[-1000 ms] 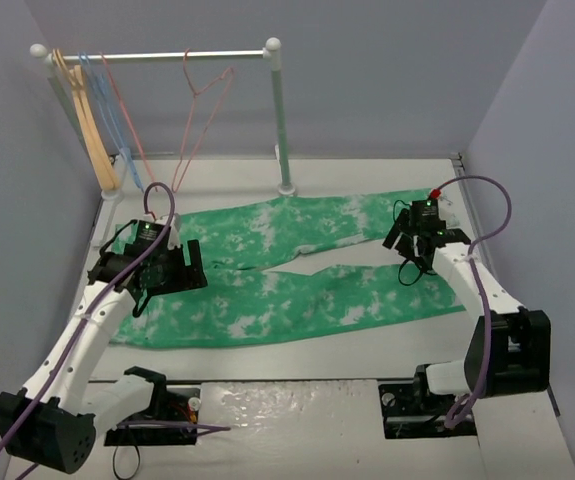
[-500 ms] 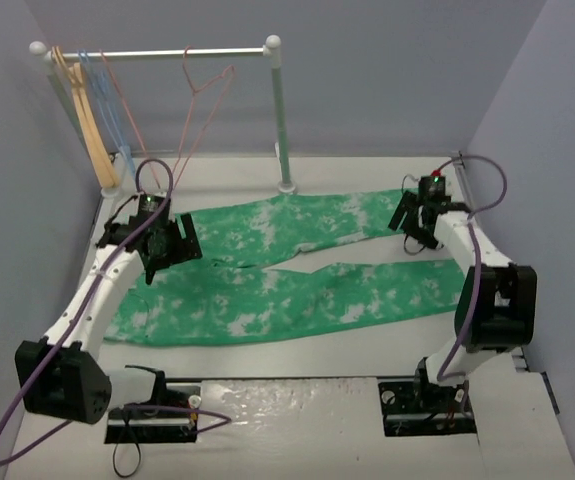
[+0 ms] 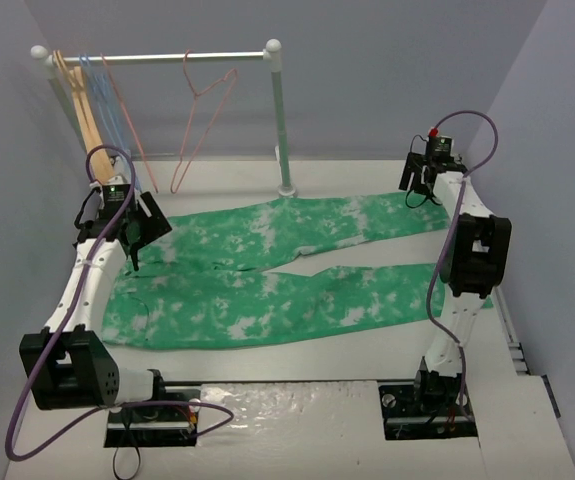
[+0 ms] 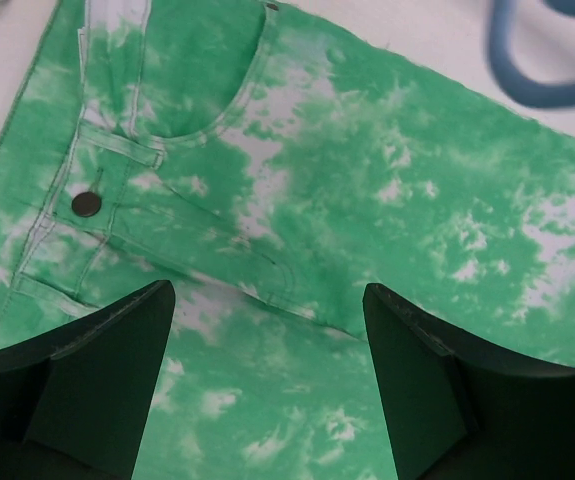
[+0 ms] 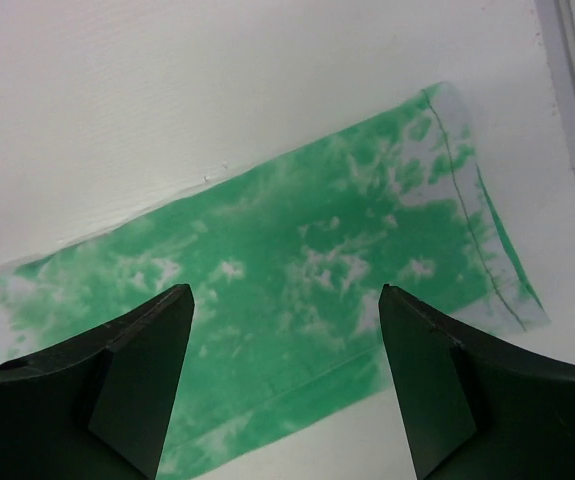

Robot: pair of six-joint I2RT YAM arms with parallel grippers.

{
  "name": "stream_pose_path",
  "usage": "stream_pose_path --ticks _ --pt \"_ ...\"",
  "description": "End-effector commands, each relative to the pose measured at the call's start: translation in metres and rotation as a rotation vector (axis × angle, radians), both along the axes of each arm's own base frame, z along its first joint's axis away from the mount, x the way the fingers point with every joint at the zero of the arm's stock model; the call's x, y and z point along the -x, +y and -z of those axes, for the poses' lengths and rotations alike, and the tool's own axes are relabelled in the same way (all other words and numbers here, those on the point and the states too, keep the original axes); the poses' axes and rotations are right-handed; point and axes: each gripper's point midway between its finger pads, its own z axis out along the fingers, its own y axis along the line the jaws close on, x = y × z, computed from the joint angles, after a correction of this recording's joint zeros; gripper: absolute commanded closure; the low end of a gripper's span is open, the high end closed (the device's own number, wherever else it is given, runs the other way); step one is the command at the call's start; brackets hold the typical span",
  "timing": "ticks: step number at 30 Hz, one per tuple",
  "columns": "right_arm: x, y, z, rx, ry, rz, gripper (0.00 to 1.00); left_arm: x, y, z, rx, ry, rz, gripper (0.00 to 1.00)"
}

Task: Place the trousers on the hanger
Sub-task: Flatten out the trousers at the center of the board, then fold the trousers at the center of the board.

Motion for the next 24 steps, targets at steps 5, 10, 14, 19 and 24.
stream_pose_path --ticks 5,10,14,19,24 --pt "-0.050 -0.031 -0.027 0.074 -0.168 -0.023 0.28 -0.031 0.048 0.011 -0.113 -0.075 -0.083 0.27" --pt "-0.066 -0.045 -0.017 0.107 -0.174 -0.018 0.28 -0.036 0.058 0.033 -0.134 -0.010 -0.092 0.27" --pt "-0.067 -0.051 0.008 0.081 -0.140 -0.009 0.25 -0.029 0.052 0.048 -0.100 0.056 -0.084 0.27" --pt "-0.058 -0.046 0.045 0.037 -0.073 -0.022 0.24 -0.015 0.040 0.028 -0.057 -0.004 -0.068 0.27" --pt "-0.045 -0.038 0.071 -0.001 -0.017 -0.031 0.28 0.006 0.032 0.006 -0.052 -0.011 -0.035 0.27"
